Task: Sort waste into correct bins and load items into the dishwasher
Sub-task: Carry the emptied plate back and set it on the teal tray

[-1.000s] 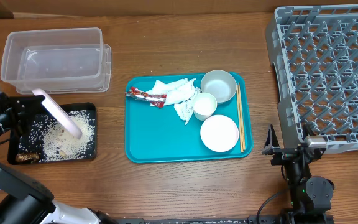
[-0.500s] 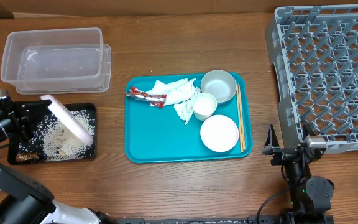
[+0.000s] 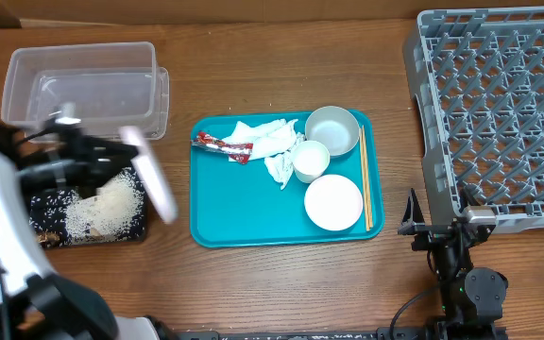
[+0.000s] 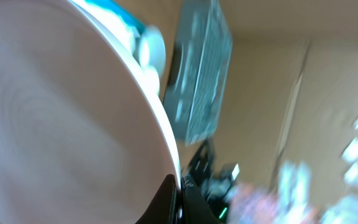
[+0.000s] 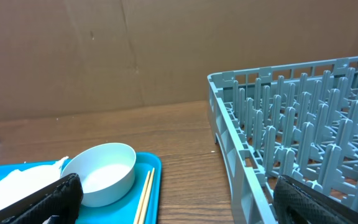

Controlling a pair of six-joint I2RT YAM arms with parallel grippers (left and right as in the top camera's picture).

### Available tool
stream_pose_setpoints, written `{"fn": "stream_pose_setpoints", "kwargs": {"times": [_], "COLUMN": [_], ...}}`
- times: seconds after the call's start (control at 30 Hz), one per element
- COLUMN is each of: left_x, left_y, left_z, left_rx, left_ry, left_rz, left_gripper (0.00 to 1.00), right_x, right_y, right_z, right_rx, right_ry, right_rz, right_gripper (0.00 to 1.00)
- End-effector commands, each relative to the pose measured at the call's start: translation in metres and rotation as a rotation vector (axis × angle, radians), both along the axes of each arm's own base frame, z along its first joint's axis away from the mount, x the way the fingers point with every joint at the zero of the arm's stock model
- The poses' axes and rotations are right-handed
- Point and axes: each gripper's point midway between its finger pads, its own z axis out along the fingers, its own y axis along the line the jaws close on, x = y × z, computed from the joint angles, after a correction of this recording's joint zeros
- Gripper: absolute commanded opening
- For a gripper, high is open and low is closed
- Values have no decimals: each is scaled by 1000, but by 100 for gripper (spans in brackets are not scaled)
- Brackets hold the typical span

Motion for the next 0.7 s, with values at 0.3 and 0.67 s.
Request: {"fn": "stream_pose_setpoints", "kwargs": {"times": [0.3,0.67], "left_x": [-40,-33], "left_y": [-126,-175], "left_z": [-64,-106], "left_rx": [659,1101], "left_ry": [107,95], "left_rz": [-448,-289], "left_gripper": [4,4], "right_x": [0,0], "right_y": [0,0], "right_z": [-1,-1], "right_rx": [-3,-3], "right_ry": [-7,-7], "right_rz": [-2,-2], "right_gripper": [100,100]}}
